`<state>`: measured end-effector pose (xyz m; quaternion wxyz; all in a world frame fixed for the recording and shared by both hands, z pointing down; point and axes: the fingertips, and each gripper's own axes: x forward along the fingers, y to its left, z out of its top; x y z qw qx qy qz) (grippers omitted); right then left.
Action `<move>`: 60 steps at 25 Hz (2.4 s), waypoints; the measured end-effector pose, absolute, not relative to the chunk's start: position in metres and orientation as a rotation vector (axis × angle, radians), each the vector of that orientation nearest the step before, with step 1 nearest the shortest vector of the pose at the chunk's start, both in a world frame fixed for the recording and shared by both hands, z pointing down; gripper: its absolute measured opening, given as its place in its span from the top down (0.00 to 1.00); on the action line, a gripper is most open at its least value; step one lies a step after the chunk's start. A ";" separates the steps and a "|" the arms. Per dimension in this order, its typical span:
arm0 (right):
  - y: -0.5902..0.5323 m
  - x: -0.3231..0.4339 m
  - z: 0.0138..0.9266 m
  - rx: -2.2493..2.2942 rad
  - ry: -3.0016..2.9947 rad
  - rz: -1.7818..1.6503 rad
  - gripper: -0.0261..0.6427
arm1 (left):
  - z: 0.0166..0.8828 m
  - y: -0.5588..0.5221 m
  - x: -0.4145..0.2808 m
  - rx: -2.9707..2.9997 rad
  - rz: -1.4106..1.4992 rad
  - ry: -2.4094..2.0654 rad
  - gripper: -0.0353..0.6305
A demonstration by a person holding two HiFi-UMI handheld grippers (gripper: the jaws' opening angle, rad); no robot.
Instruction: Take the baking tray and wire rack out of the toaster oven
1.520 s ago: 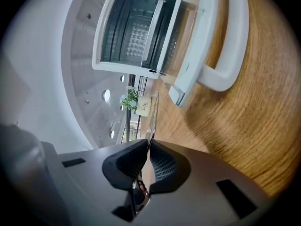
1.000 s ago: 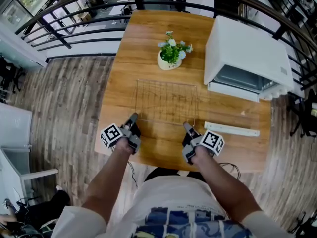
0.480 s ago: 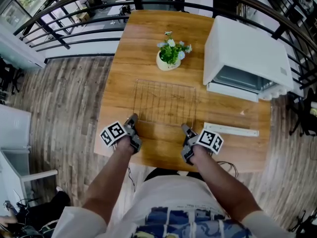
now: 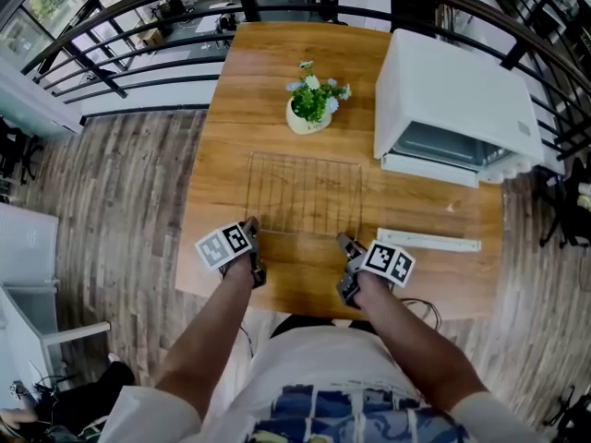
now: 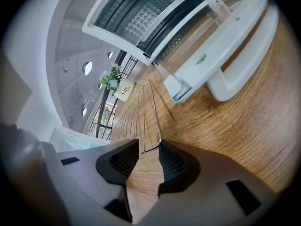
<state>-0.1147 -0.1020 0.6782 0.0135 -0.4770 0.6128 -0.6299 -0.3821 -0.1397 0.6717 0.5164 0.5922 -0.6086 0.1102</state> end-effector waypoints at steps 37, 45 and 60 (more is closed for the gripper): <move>-0.078 -0.116 0.671 -1.577 2.147 -1.999 0.59 | 0.677 -0.137 -0.355 1.617 0.600 -1.511 0.67; -0.069 -0.120 0.671 -1.632 2.312 -1.969 0.56 | 0.677 -0.132 -0.360 1.617 0.620 -1.522 0.67; -0.048 -0.108 0.661 -1.639 2.339 -1.939 0.56 | 0.669 -0.124 -0.359 1.636 0.590 -1.538 0.67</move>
